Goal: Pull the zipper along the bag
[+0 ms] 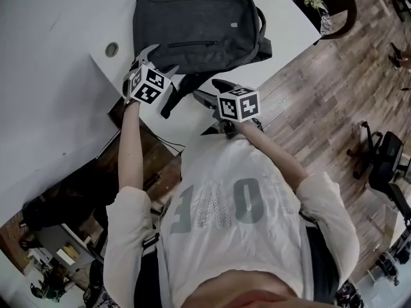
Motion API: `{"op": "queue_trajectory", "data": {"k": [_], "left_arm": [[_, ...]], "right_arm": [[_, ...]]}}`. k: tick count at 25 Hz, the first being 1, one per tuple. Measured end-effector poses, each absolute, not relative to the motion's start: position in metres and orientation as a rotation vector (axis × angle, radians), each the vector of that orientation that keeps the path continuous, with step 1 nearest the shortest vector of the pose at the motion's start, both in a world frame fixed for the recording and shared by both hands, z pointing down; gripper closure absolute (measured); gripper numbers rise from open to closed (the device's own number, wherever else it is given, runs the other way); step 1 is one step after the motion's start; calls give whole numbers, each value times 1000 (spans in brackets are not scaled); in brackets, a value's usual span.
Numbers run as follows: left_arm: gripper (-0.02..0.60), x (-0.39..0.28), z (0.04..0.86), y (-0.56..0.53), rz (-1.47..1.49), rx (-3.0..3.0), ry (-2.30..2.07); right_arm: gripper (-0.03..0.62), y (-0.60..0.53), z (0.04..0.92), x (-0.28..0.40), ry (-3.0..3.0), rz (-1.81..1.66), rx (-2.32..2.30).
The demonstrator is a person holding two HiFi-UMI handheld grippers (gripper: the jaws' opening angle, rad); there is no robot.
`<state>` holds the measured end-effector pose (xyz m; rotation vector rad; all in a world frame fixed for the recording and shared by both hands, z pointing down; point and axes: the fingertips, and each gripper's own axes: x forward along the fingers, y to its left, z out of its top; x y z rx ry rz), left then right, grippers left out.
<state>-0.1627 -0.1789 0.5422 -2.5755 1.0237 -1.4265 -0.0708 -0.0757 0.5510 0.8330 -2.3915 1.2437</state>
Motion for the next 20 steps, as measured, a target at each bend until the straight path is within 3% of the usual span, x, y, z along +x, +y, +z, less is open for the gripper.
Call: {"op": "queue_trajectory", "data": {"k": [6, 10, 15, 17, 20], "left_arm": [[199, -161, 542, -178, -1399, -2586, 1019], [199, -162, 541, -179, -1380, -2594, 1004], [199, -164, 541, -180, -1357, -2598, 993], [199, -165, 541, -179, -1352, -2598, 991], [201, -163, 541, -178, -1342, -2601, 985]], "right_arm": [[238, -86, 576, -106, -2256, 1577, 974], [244, -99, 582, -115, -2230, 1542, 1094], [298, -108, 576, -118, -2246, 1471, 1177], [370, -108, 585, -115, -2224, 1372, 1199], [372, -108, 595, -110, -2177, 1352, 1250]]}}
